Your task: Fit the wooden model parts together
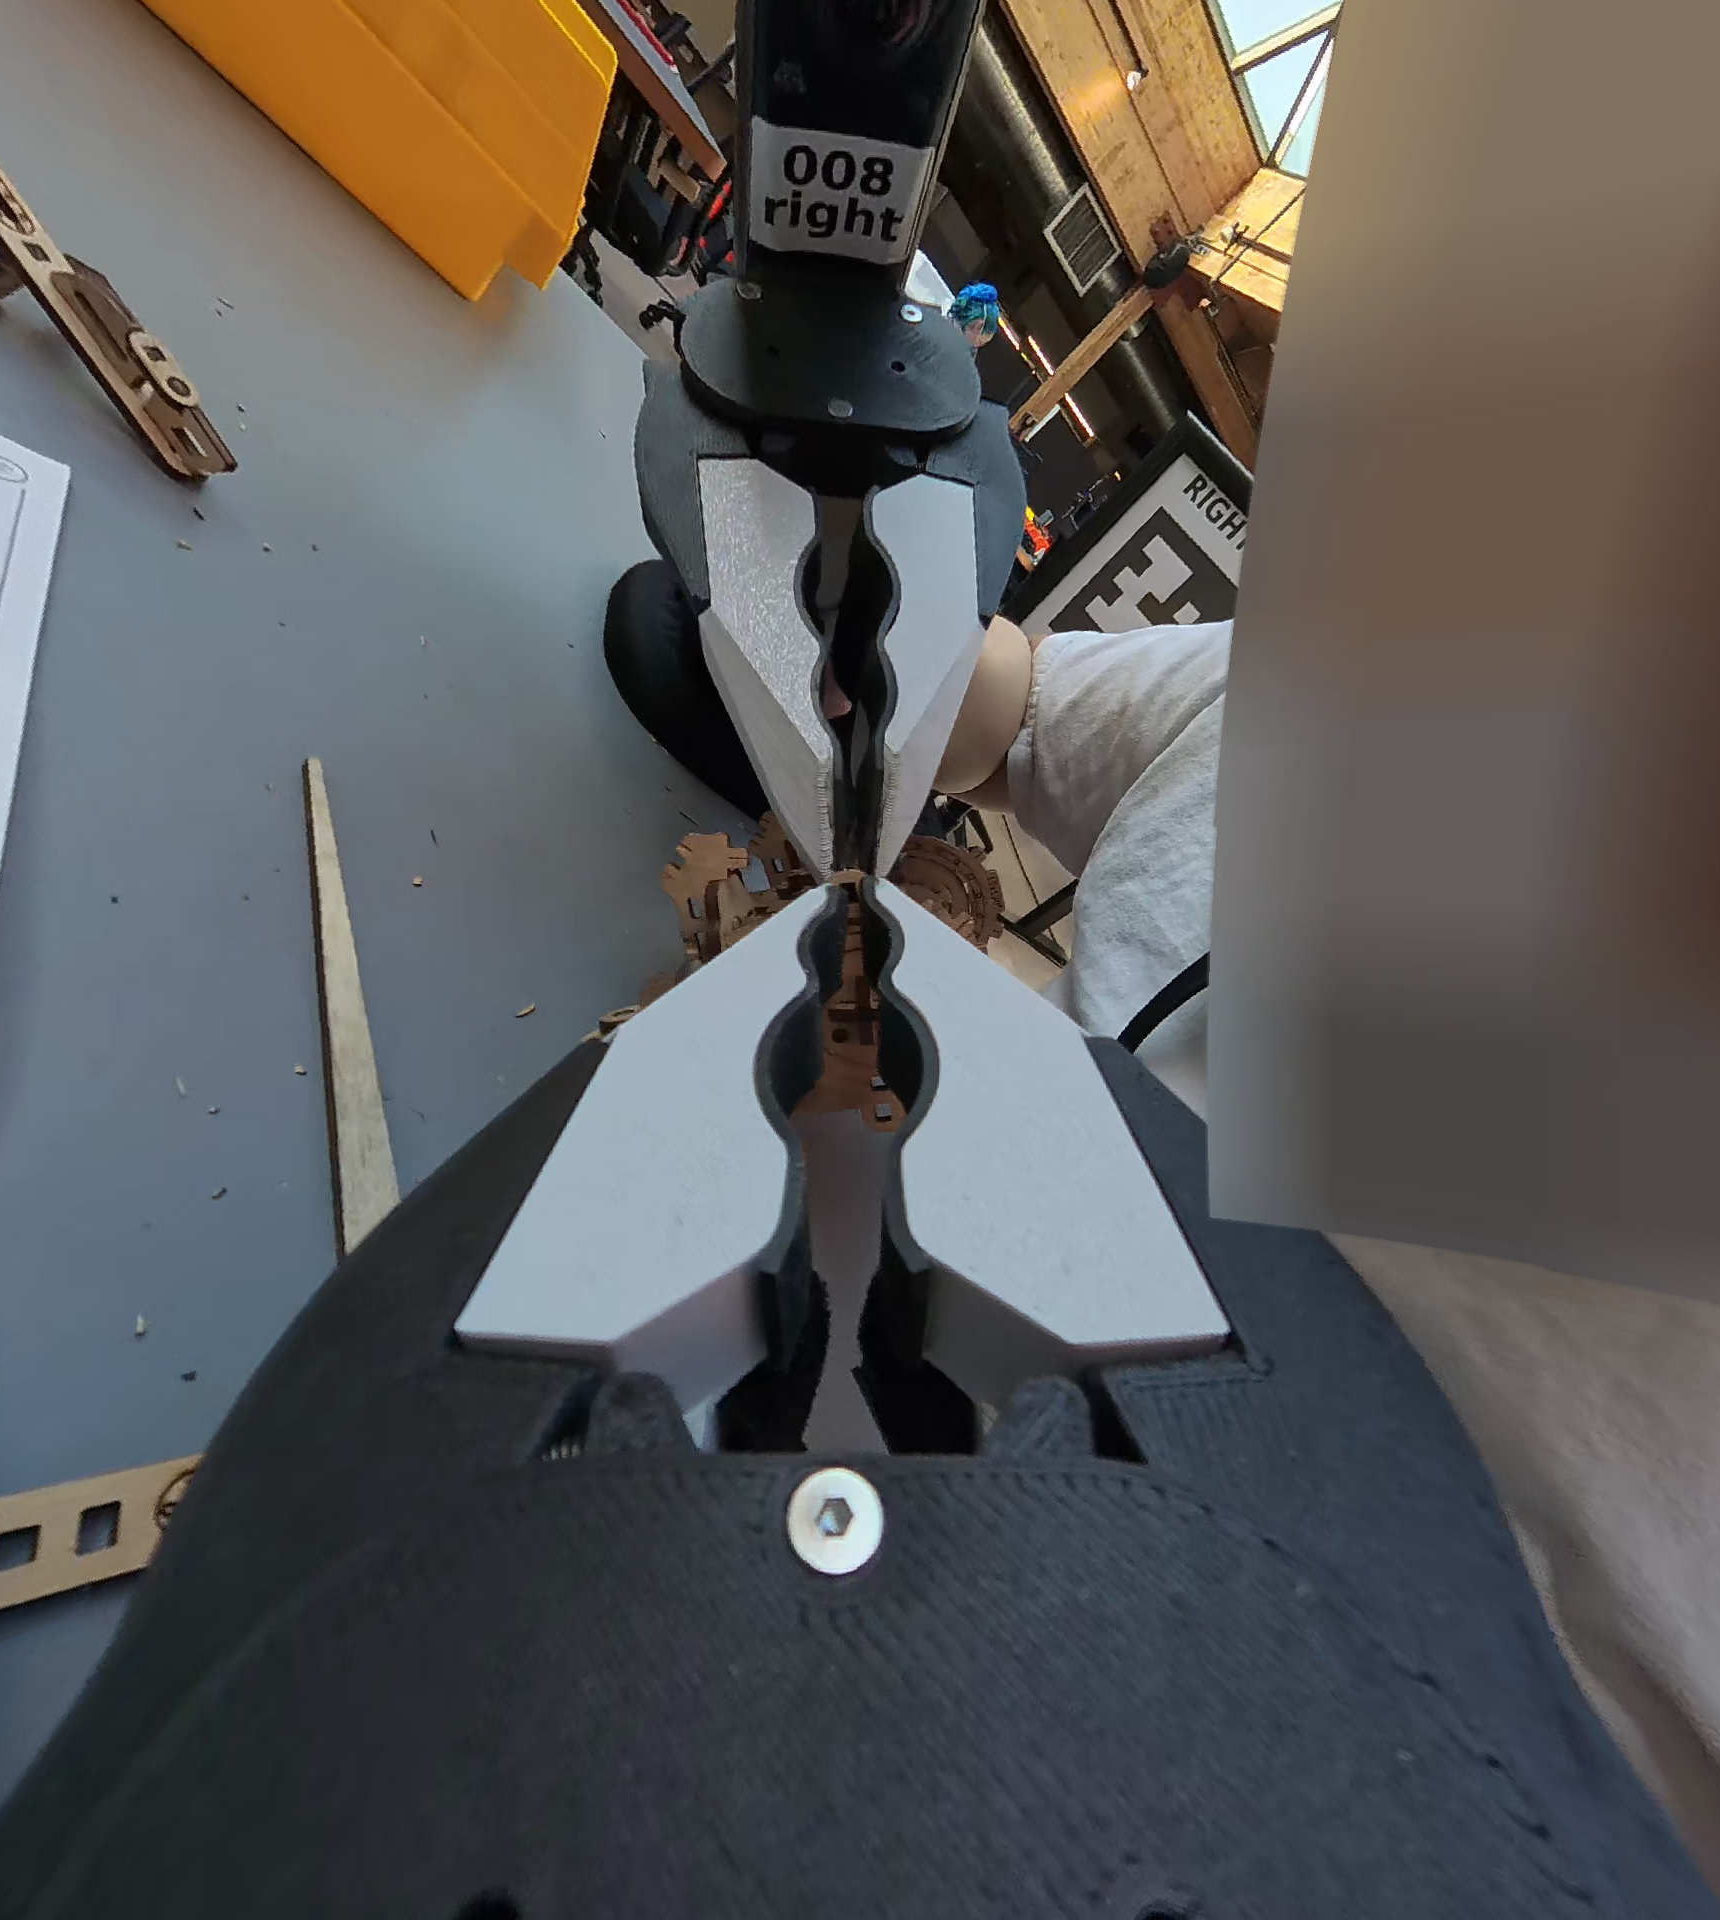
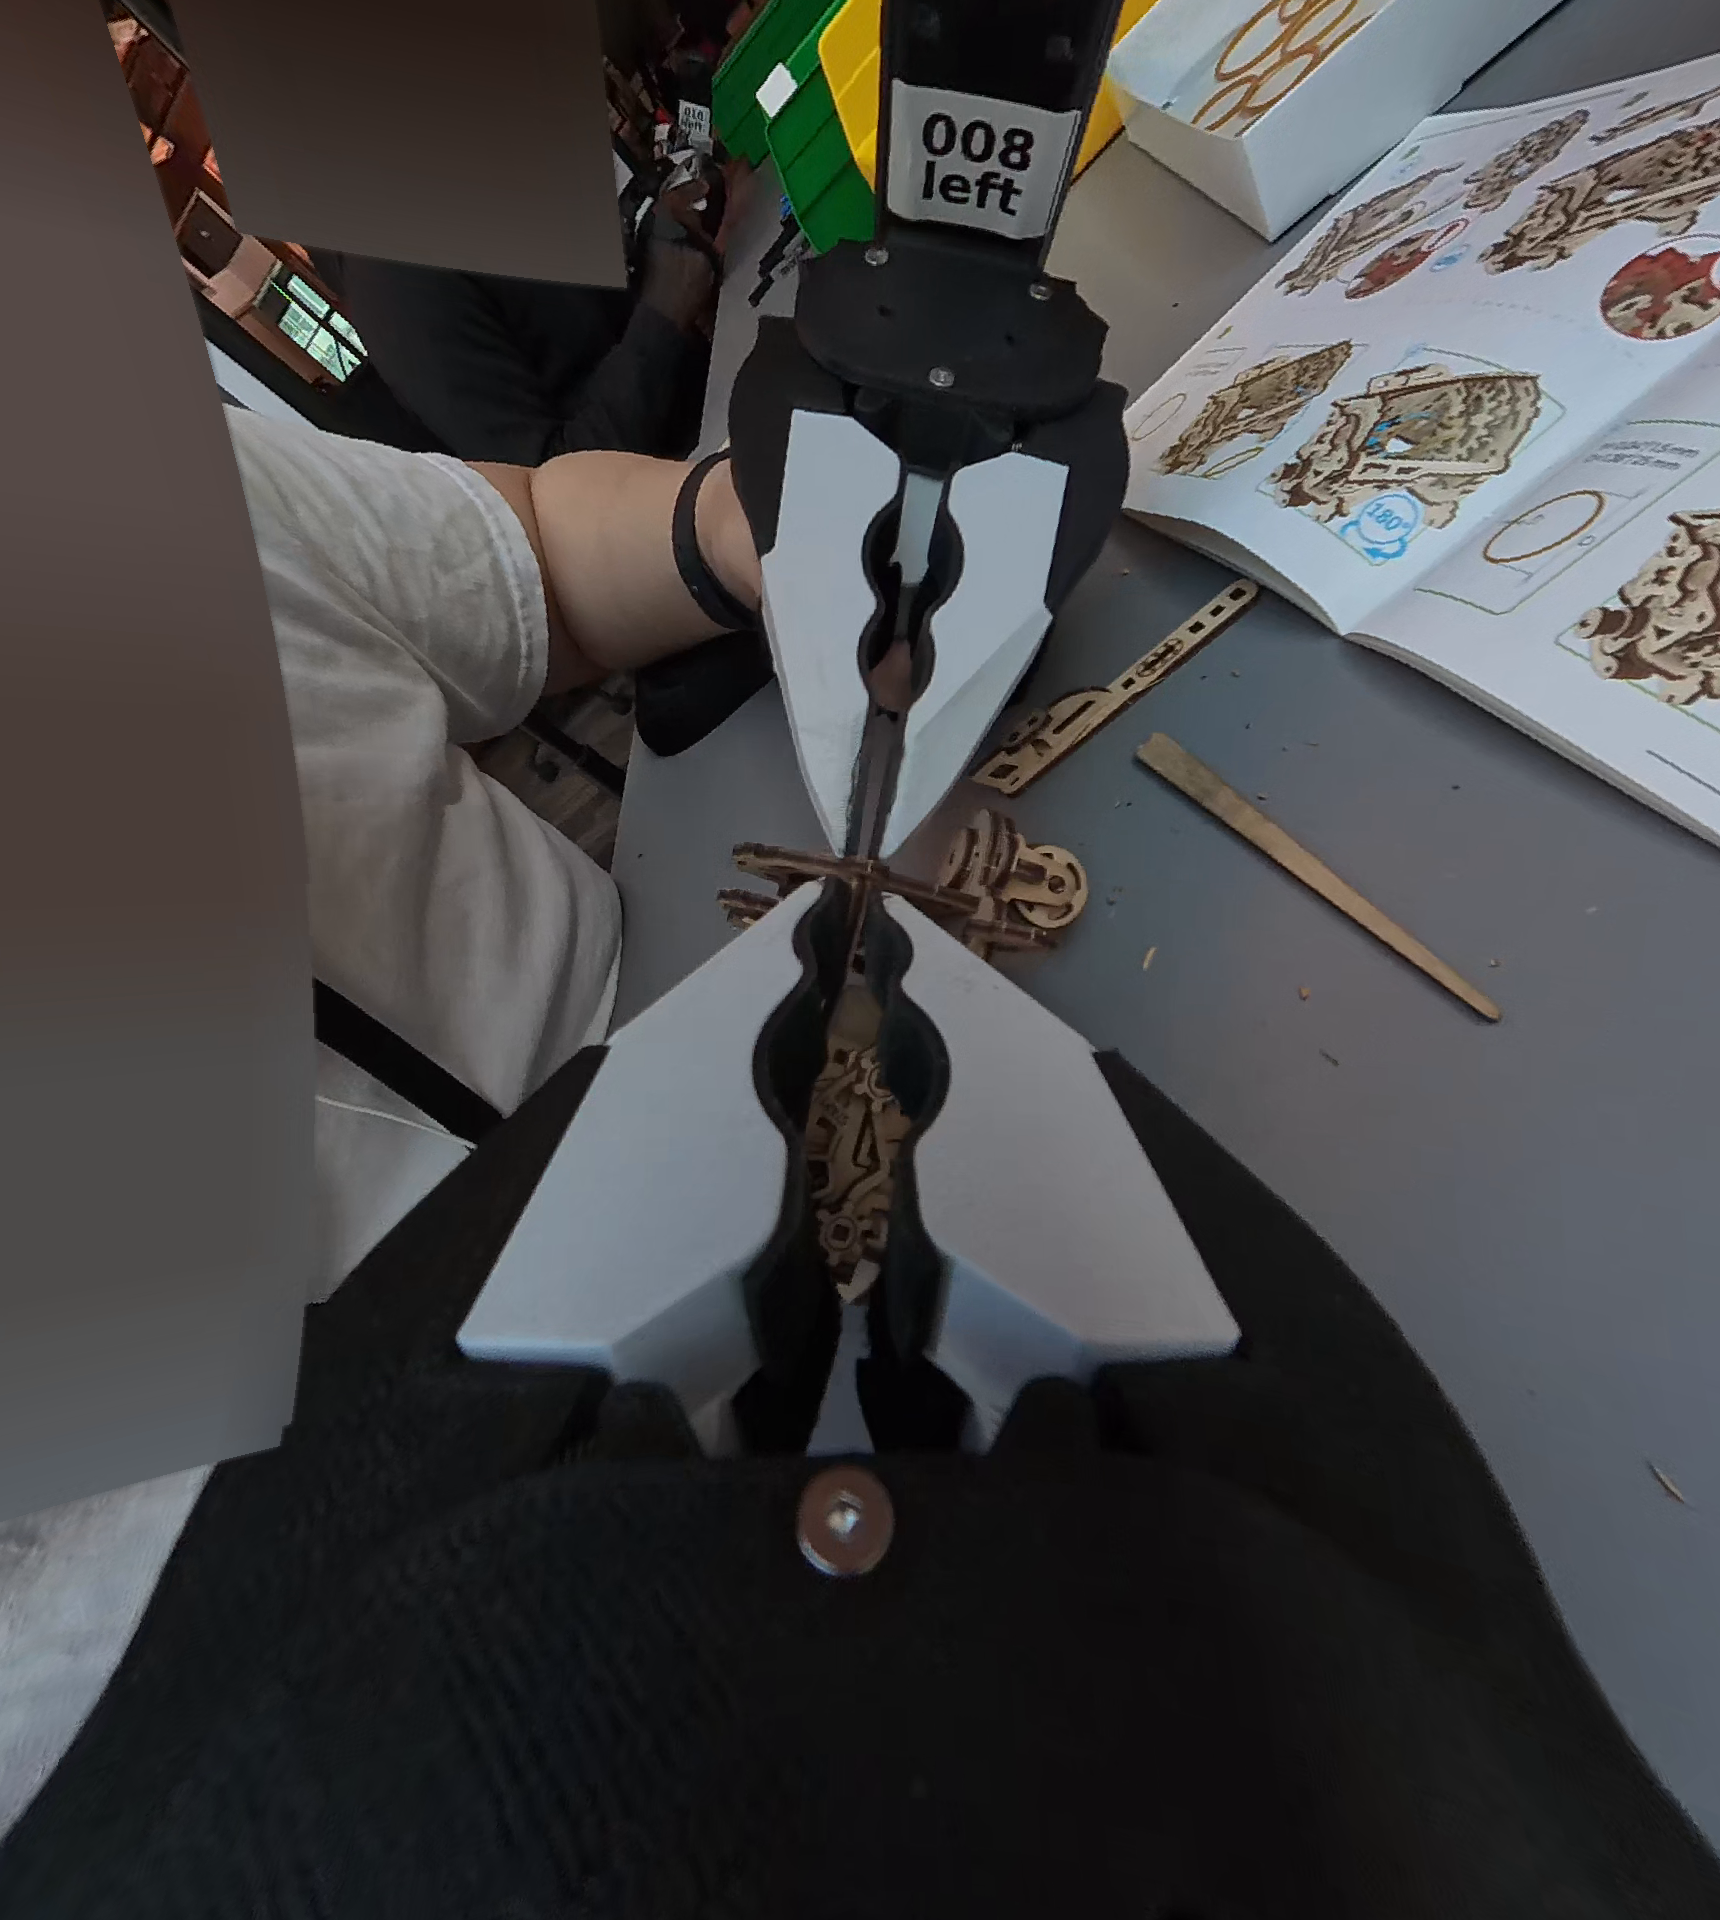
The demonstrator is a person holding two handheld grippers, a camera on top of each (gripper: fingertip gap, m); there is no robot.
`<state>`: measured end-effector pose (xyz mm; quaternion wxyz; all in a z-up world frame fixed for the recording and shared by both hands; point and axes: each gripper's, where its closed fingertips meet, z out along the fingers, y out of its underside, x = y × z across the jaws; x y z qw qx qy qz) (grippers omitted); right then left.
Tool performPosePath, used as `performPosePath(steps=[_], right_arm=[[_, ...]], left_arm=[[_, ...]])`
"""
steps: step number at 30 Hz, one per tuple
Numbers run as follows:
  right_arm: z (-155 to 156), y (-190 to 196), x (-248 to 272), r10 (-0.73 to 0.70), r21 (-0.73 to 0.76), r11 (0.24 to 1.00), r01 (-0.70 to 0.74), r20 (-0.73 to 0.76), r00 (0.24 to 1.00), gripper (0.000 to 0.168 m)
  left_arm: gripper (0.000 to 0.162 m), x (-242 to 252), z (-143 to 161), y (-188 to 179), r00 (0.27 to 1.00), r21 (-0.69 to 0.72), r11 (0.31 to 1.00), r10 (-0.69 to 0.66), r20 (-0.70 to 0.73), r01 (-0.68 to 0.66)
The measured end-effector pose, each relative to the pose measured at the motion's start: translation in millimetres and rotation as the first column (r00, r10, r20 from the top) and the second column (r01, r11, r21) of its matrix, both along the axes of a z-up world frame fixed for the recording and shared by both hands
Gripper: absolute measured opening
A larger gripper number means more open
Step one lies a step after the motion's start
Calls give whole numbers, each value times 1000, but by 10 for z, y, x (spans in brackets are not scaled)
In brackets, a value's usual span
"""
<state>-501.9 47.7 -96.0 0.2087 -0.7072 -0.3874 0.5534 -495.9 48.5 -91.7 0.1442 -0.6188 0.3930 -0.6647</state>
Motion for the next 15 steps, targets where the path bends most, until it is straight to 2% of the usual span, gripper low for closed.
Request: performPosePath(steps=[15], right_arm=[[-29,13,7,-2,57,998,1,15,1000,0]], left_arm=[[0,16,-43,-5,1000,-29,999,21,-16,-21]])
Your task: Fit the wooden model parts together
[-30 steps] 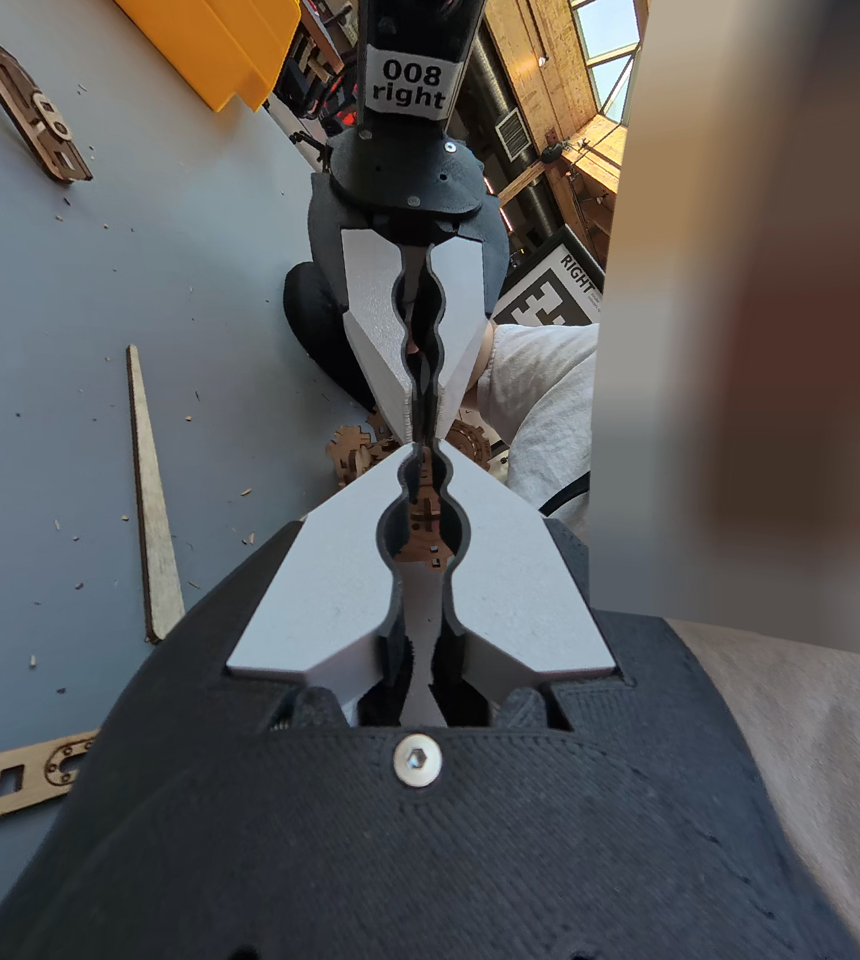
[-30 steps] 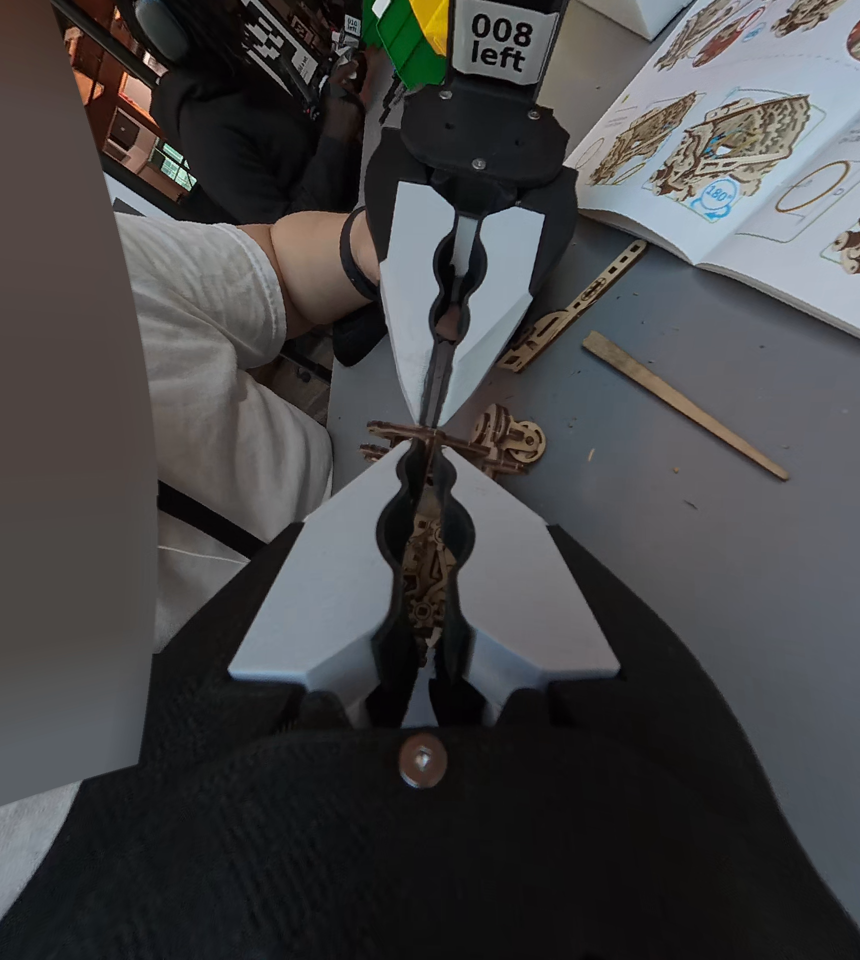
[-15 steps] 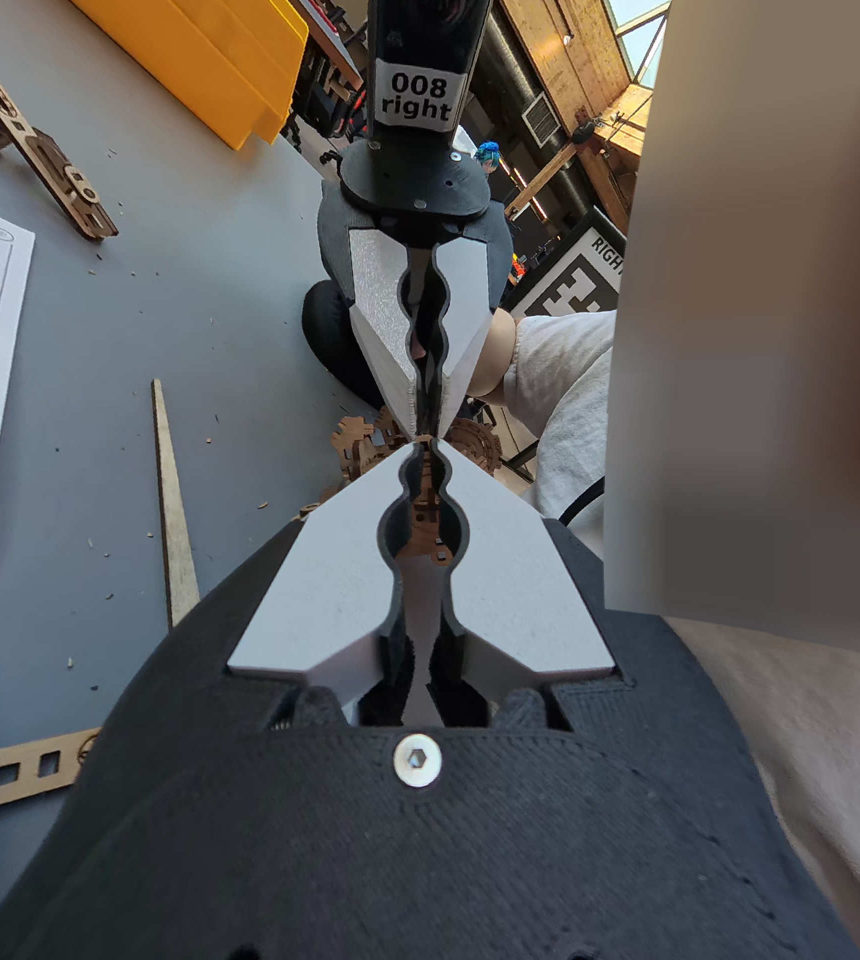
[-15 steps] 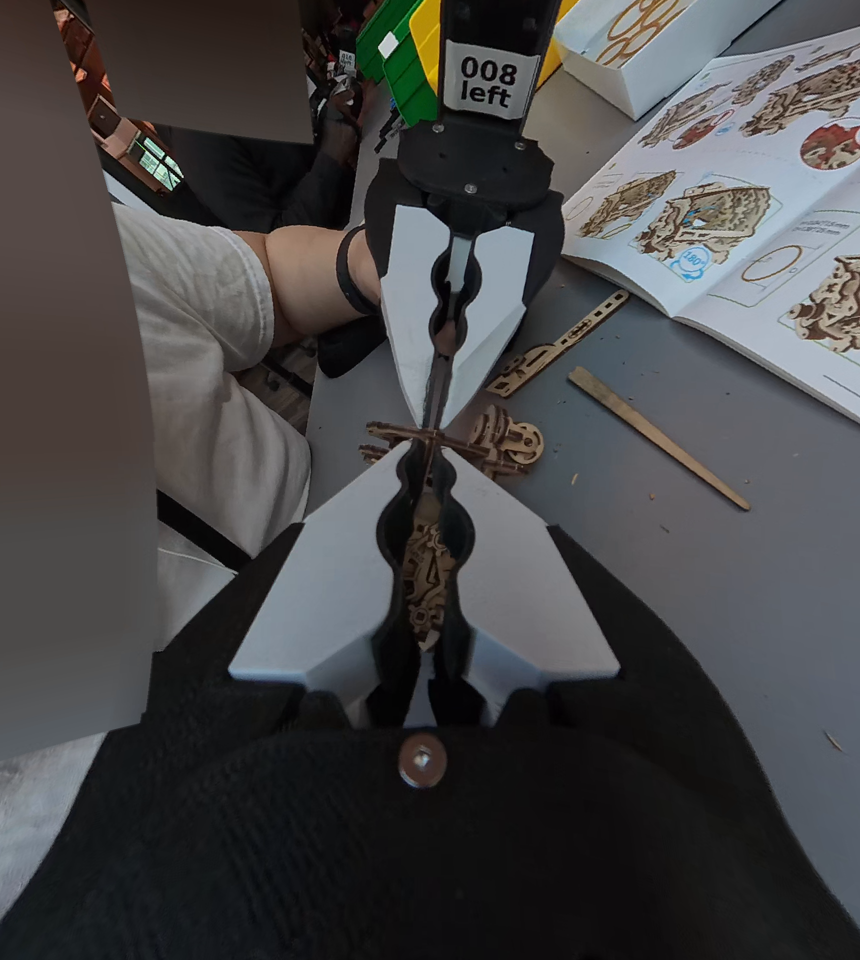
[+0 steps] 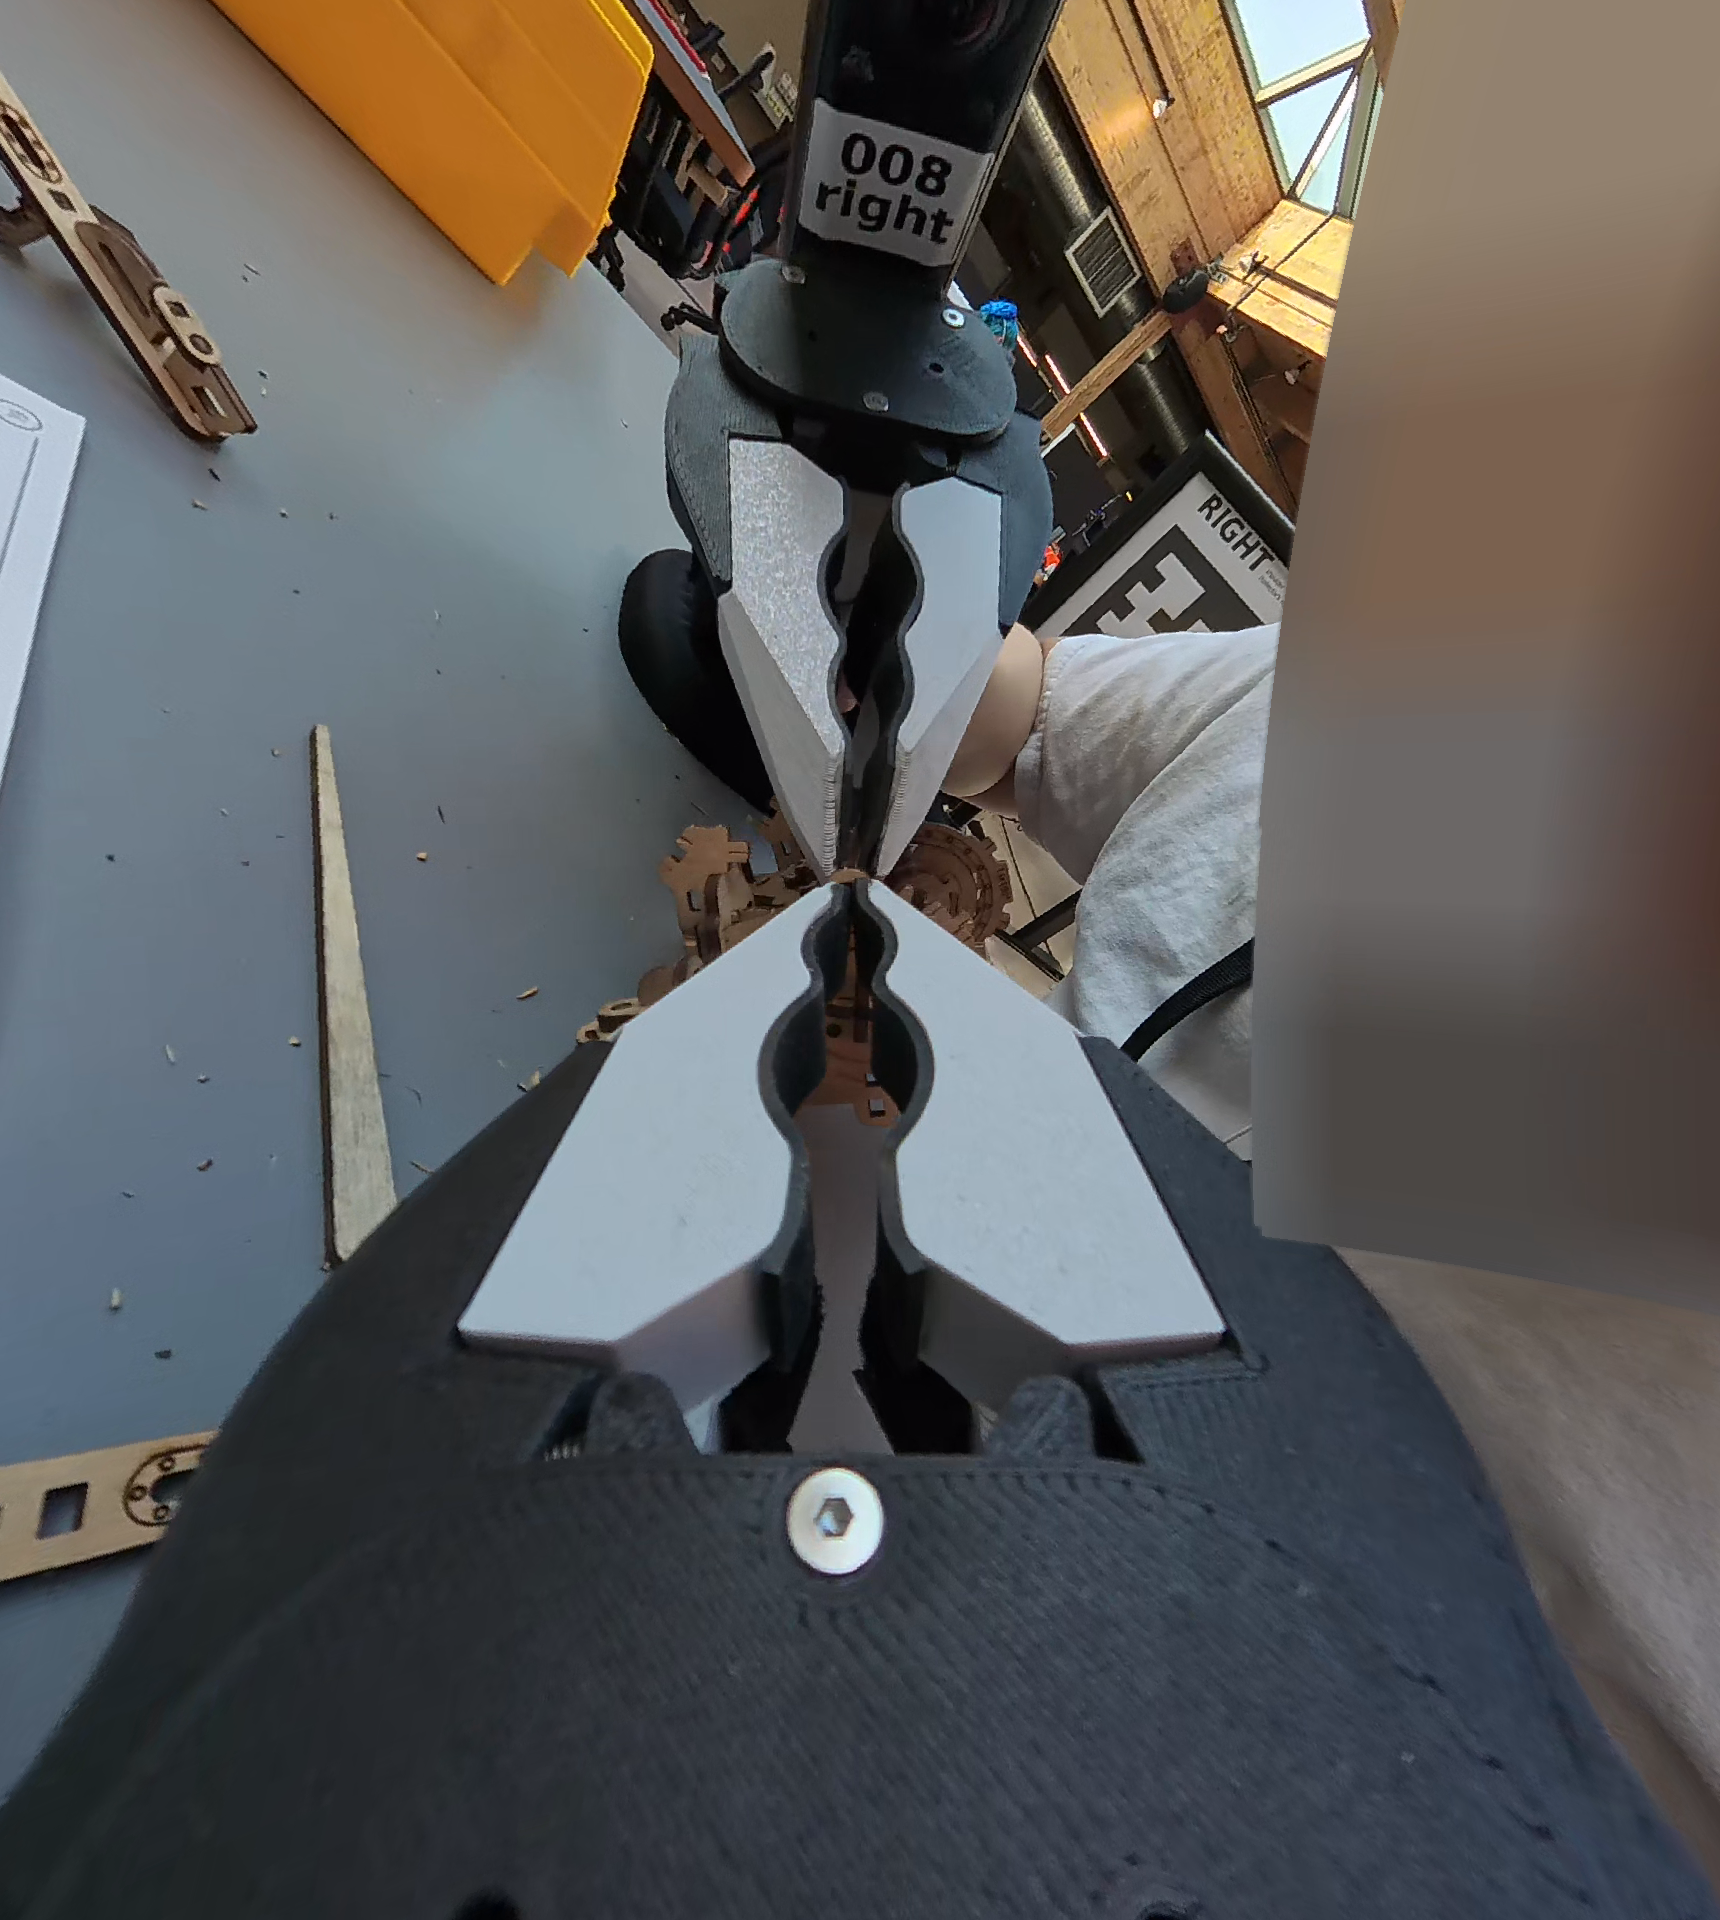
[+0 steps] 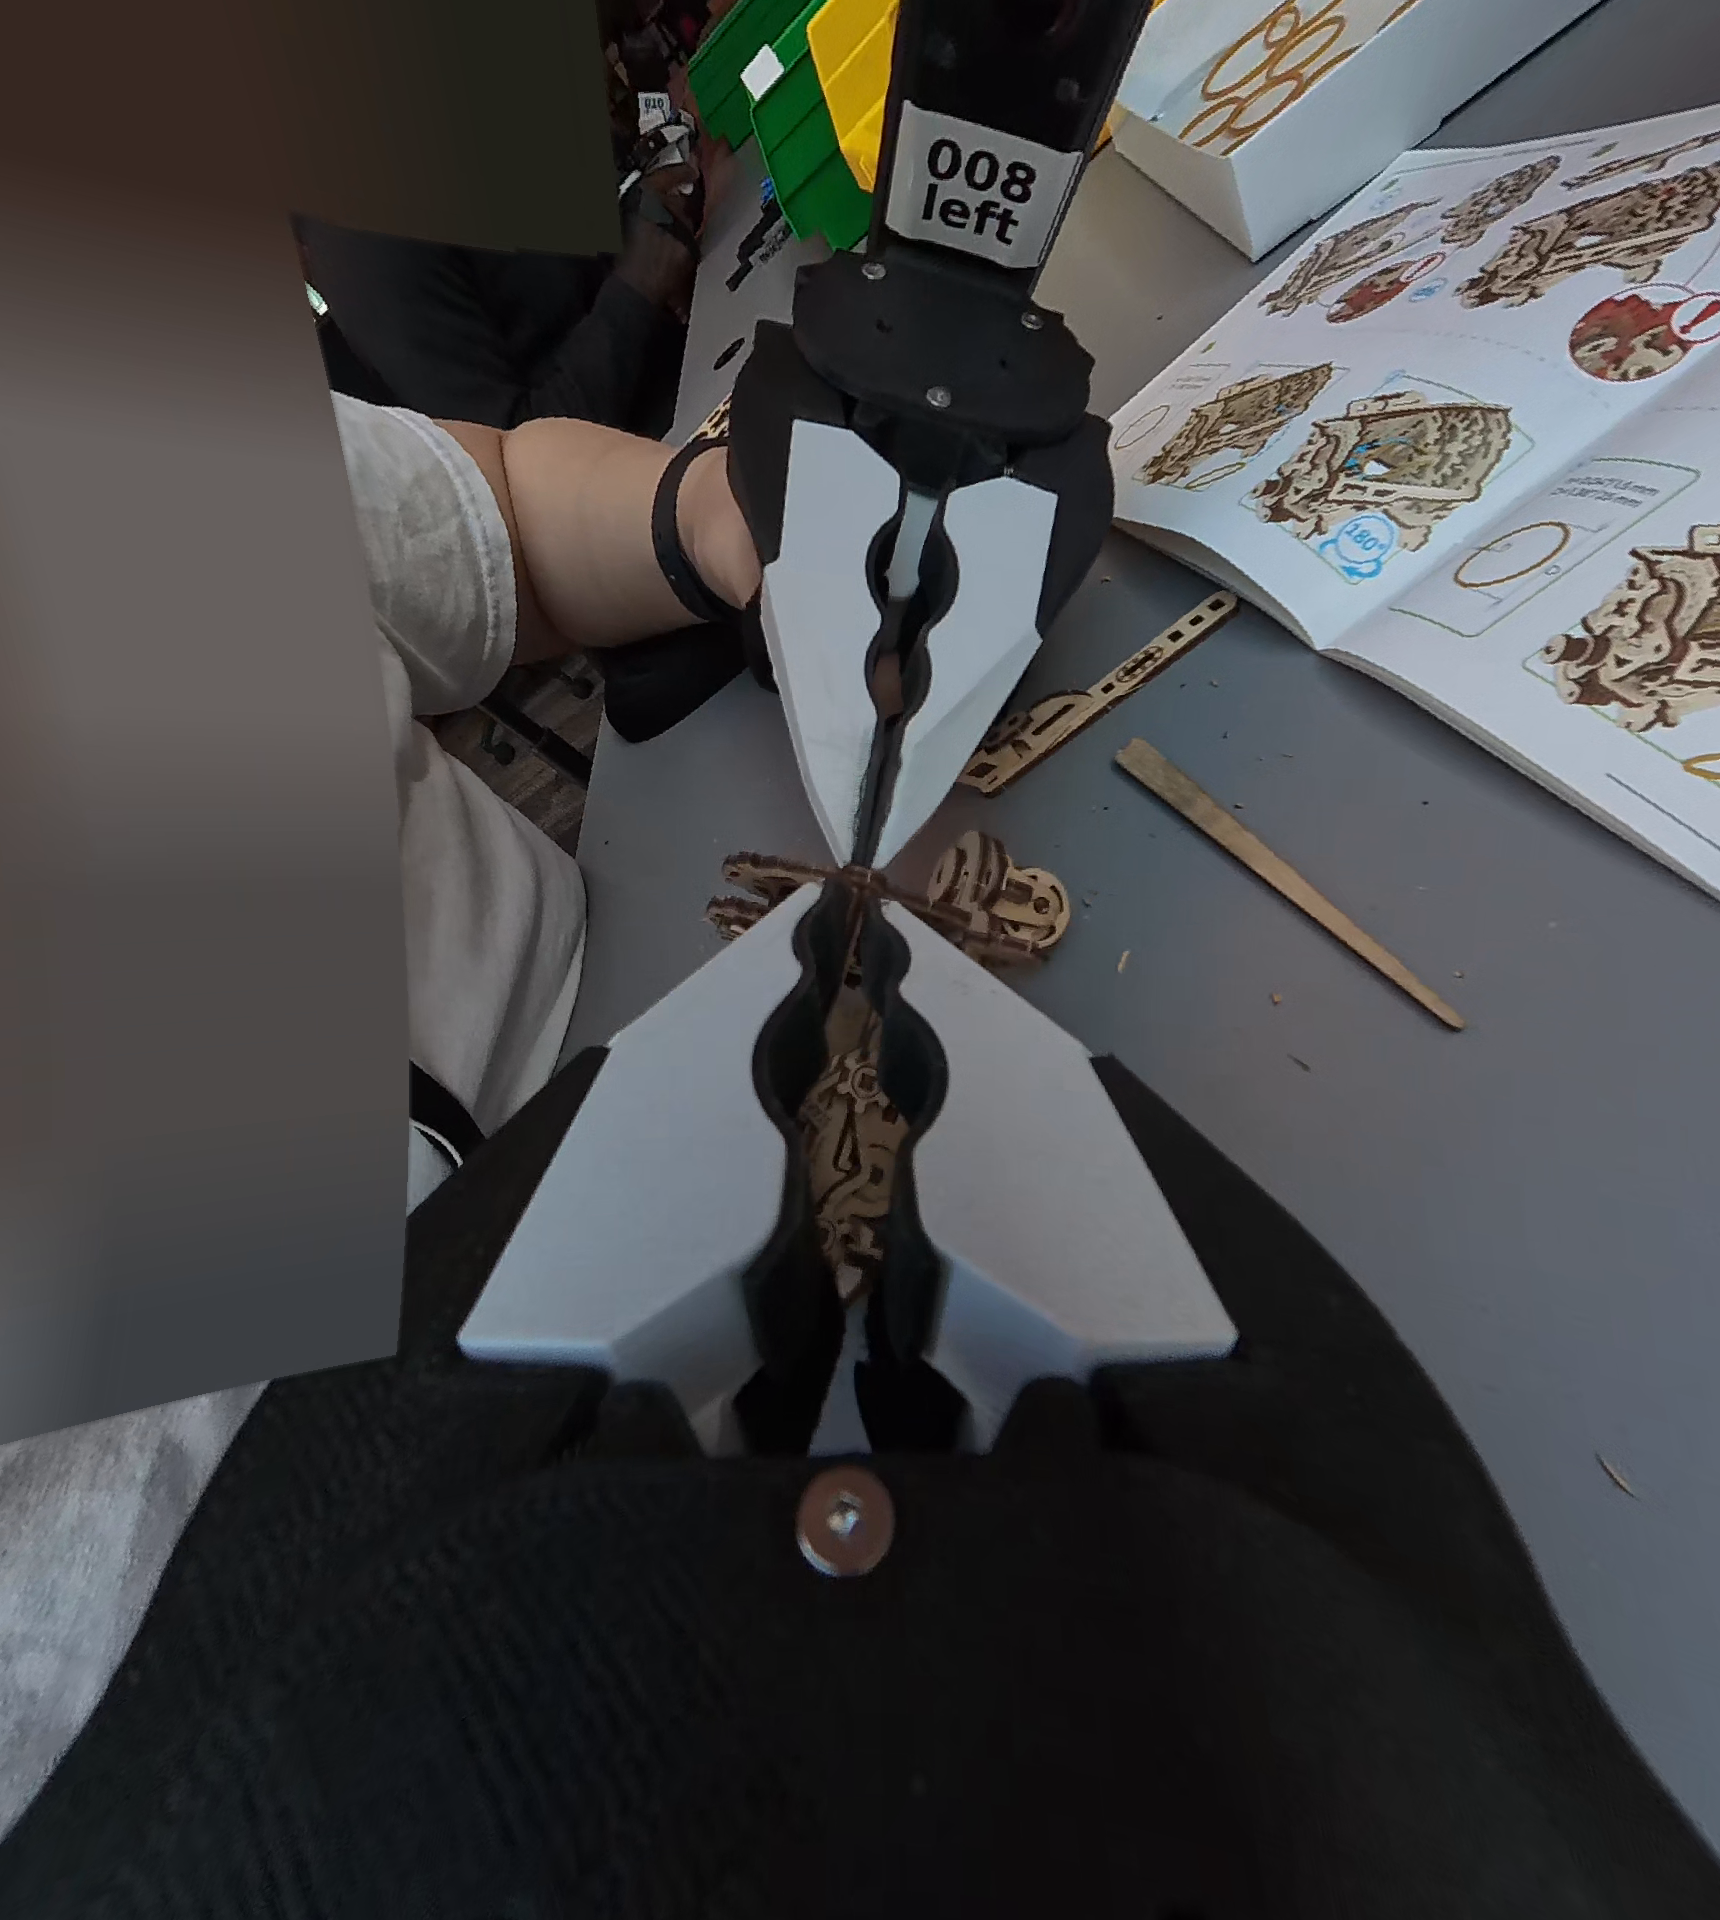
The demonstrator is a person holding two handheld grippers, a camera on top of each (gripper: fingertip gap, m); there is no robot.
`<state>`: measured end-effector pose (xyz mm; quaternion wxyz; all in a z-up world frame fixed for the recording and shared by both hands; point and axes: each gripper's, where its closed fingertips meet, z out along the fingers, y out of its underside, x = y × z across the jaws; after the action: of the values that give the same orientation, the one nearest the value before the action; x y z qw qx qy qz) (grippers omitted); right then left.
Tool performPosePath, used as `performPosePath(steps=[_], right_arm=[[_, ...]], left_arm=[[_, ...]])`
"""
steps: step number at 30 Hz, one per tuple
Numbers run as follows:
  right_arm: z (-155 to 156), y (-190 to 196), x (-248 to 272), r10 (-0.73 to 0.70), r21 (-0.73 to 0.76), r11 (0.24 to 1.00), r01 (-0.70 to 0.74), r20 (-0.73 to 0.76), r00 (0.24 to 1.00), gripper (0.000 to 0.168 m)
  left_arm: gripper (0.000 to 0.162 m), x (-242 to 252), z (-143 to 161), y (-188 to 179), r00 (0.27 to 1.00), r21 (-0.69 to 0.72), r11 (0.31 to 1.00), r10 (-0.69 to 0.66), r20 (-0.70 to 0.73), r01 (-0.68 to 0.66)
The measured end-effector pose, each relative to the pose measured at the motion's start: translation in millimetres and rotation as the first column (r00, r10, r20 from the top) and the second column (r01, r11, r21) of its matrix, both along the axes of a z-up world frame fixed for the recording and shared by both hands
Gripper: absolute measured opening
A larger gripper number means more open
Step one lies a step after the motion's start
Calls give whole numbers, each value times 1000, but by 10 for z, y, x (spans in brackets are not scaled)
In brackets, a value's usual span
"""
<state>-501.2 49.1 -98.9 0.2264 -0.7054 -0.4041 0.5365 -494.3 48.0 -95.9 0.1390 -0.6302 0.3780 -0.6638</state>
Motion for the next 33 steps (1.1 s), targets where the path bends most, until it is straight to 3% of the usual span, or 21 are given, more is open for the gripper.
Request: performPosePath(steps=[10,14,18,23,33], right_arm=[[25,-1,4,11,-38,999,-11,-16,1000,2],[-14,-19,11,24,-41,999,-24,16,1000,2],[-9,-27,16,31,-68,997,-31,9,999,3],[-6,-54,7,44,-66,997,-44,9,999,3],[-21,-46,42,49,-108,993,-46,23,999,7]], left_arm=[[0,-4,40,19,1000,-44,999,-16,26,17],[13,14,34,18,999,-91,995,-34,35,37],[21,16,23,30,1000,-42,999,-18,21,19],[6,32,14,-32,999,-19,998,-52,12,52],[6,37,2,-33,999,-4,999,-46,2,46]])
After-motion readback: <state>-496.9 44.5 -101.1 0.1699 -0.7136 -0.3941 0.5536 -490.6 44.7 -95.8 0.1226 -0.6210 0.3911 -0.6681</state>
